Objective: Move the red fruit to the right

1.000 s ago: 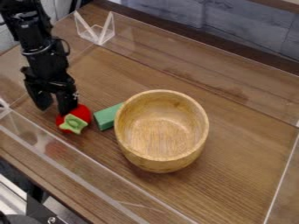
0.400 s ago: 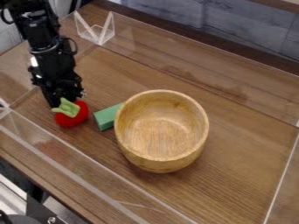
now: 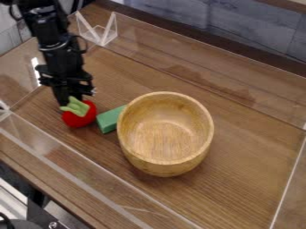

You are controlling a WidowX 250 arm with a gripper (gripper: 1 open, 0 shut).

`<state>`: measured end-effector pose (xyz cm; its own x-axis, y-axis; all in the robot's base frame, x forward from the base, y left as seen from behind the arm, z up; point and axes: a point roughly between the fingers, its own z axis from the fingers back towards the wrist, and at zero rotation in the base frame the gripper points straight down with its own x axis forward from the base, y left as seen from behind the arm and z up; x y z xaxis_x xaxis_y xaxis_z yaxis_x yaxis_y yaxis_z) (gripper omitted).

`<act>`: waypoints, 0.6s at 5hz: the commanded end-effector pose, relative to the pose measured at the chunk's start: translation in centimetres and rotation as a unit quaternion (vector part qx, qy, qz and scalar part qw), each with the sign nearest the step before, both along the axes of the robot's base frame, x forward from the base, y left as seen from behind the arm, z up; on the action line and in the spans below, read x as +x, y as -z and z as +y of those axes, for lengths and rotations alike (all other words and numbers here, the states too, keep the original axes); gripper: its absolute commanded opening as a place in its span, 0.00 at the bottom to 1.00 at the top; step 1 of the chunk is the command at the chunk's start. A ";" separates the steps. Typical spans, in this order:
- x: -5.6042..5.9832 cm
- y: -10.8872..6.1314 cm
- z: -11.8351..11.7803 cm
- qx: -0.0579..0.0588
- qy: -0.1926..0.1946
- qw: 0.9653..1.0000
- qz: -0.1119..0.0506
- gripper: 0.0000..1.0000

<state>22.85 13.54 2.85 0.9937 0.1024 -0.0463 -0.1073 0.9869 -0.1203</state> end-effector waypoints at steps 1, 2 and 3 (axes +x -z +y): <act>1.1 -3.5 0.4 0.015 -0.022 0.999 -0.032 0.00; 1.4 -5.5 0.2 0.012 -0.043 0.998 -0.037 0.00; 1.9 -8.7 -0.8 0.004 -0.060 0.997 -0.044 0.00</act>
